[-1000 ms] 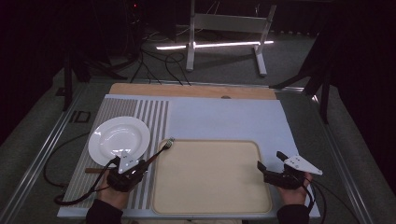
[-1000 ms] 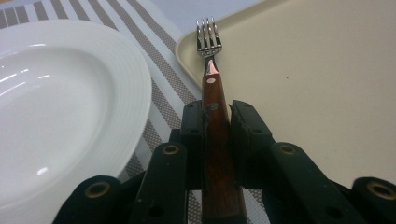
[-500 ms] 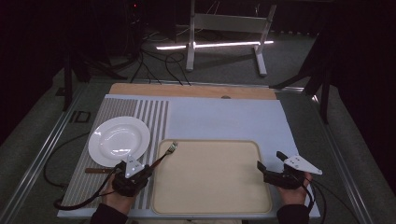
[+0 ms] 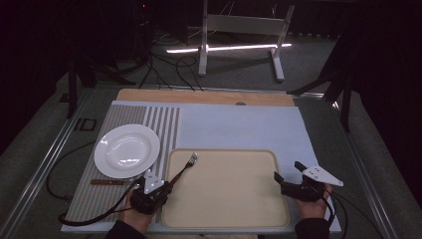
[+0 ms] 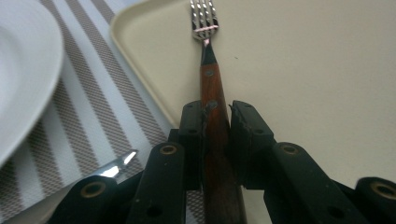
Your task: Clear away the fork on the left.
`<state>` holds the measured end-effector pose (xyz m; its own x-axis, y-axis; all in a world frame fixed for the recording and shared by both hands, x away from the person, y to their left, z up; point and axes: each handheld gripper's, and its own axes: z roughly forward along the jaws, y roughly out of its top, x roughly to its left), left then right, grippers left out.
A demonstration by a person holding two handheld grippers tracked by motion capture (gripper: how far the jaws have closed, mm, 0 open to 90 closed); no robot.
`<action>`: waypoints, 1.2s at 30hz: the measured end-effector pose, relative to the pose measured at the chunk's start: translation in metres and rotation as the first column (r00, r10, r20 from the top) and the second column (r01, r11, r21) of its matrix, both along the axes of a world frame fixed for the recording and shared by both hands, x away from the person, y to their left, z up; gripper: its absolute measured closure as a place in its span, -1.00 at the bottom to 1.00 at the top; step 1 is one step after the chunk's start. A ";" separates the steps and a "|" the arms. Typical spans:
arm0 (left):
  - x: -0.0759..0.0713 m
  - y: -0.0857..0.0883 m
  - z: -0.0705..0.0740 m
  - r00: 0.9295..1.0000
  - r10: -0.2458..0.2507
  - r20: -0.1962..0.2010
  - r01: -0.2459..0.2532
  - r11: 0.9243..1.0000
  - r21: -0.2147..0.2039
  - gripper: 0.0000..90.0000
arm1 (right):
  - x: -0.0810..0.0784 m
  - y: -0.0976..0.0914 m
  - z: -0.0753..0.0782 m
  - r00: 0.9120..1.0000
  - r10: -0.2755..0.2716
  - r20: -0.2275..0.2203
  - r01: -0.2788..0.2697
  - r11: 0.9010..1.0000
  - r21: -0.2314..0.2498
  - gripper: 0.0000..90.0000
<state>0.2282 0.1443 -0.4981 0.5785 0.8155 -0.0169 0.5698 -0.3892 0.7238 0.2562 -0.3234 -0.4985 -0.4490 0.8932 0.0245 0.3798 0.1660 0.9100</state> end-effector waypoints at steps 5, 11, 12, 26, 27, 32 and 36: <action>-0.002 -0.005 -0.001 0.999 -0.038 -0.006 0.038 0.999 -0.035 0.56 | 0.000 0.000 0.000 1.000 0.001 -0.001 -0.001 1.000 -0.003 -0.78; -0.002 -0.011 -0.003 0.996 -0.087 0.000 0.087 0.994 -0.069 0.06 | 0.000 0.000 0.000 1.000 -0.001 -0.001 0.001 1.000 -0.001 -0.78; -0.002 -0.011 -0.003 0.996 -0.087 0.000 0.087 0.994 -0.069 0.03 | 0.000 0.000 0.000 1.000 -0.001 -0.001 0.001 1.000 -0.001 -0.78; -0.003 -0.013 -0.010 0.993 -0.108 -0.037 0.105 0.992 -0.072 -0.10 | -0.001 0.000 0.001 1.000 -0.002 0.000 0.002 1.000 -0.001 -0.78; -0.004 -0.012 -0.007 0.994 -0.105 0.003 0.105 0.992 -0.067 -0.15 | -0.001 0.000 0.001 1.000 -0.003 0.000 0.003 1.000 0.000 -0.78; -0.003 -0.007 -0.001 0.993 -0.100 0.058 0.103 0.993 -0.062 -0.44 | 0.000 0.000 0.000 1.000 -0.001 0.001 0.001 1.000 -0.003 -0.78; -0.001 -0.002 0.006 0.991 -0.090 0.103 0.097 0.993 -0.066 -0.60 | 0.000 0.000 0.000 1.000 -0.002 0.001 0.002 1.000 -0.003 -0.78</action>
